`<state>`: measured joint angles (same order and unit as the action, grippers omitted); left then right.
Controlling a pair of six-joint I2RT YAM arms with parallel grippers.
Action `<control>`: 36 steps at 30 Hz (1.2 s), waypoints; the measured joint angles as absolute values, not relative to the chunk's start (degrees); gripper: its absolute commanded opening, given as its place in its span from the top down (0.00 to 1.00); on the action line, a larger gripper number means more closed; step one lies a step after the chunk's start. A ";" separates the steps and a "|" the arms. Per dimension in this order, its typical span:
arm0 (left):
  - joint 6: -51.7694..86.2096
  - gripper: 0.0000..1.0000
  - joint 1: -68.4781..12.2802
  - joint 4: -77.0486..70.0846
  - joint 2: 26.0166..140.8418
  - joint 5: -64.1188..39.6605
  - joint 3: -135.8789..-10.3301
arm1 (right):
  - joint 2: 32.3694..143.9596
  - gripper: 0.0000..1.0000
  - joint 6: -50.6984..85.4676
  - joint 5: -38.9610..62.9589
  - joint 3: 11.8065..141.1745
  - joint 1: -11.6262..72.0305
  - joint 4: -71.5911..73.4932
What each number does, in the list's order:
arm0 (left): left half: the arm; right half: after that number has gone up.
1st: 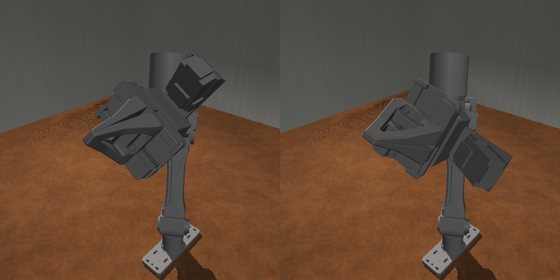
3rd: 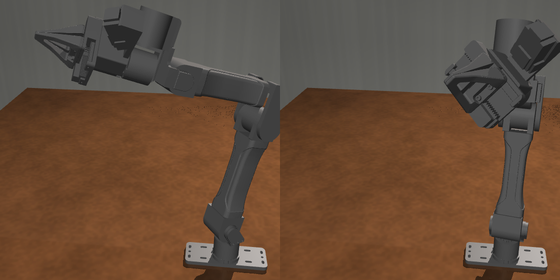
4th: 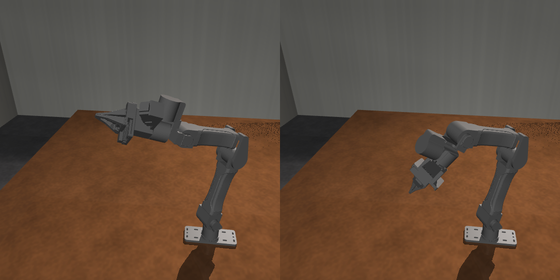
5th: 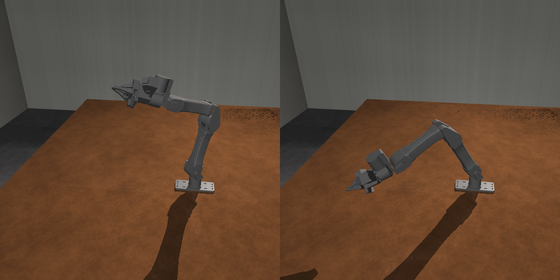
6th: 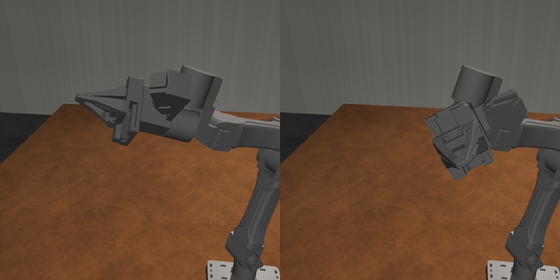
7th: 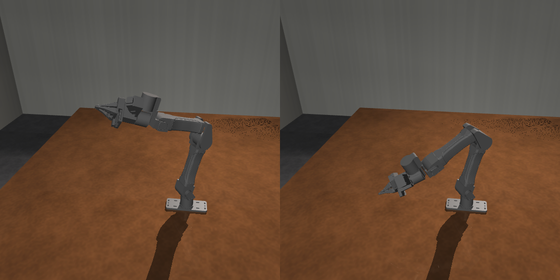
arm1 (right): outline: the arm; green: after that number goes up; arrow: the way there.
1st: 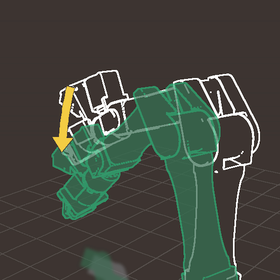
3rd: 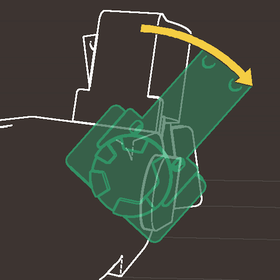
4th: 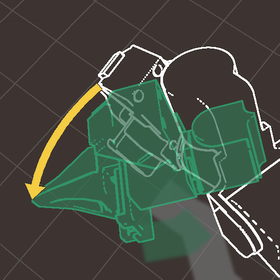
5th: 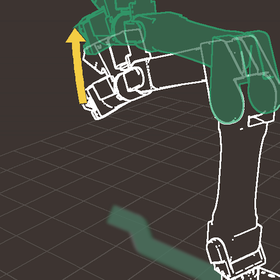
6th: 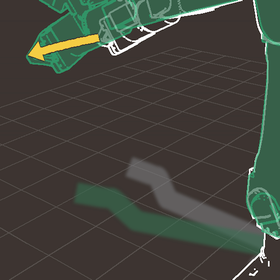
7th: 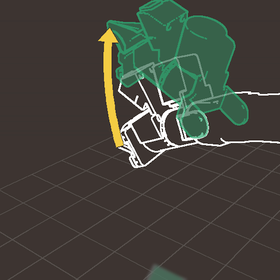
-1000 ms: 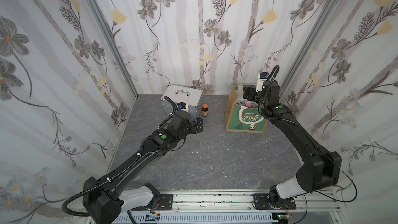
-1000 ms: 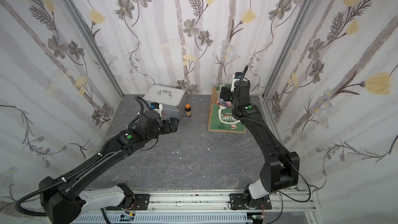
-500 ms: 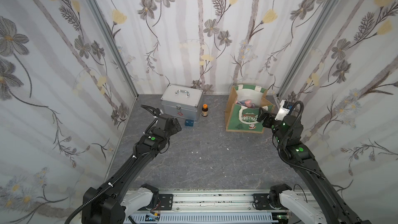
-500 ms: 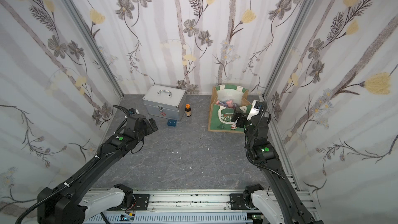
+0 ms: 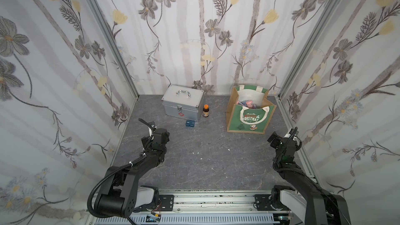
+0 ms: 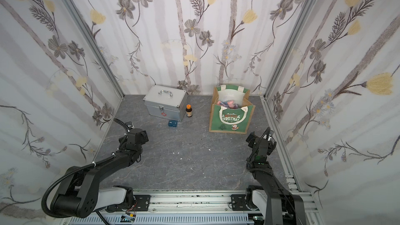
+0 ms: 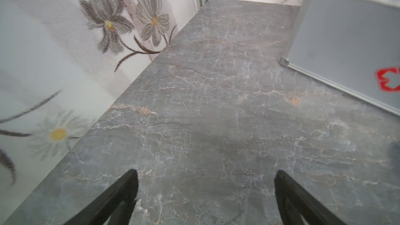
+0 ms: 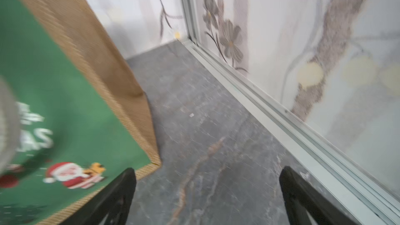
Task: Put the hourglass into the canvas bag
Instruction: Reset both arms
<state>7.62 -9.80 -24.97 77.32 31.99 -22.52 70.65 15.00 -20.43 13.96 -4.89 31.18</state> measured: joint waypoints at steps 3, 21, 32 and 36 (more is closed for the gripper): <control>2.96 0.00 -9.06 -33.30 83.42 29.39 -23.55 | 76.36 0.00 12.51 -14.39 15.68 -6.33 41.12; 0.38 0.00 -1.58 -52.90 90.04 10.70 -21.50 | 85.73 0.00 6.26 -2.81 10.79 -1.78 72.62; 1.50 0.00 -1.39 -52.69 90.04 9.67 -21.50 | 86.35 0.00 5.30 -6.55 10.33 -0.82 73.36; 1.50 0.00 -1.41 -52.69 90.04 9.65 -21.50 | 86.65 0.00 4.64 -5.52 11.11 -0.82 73.34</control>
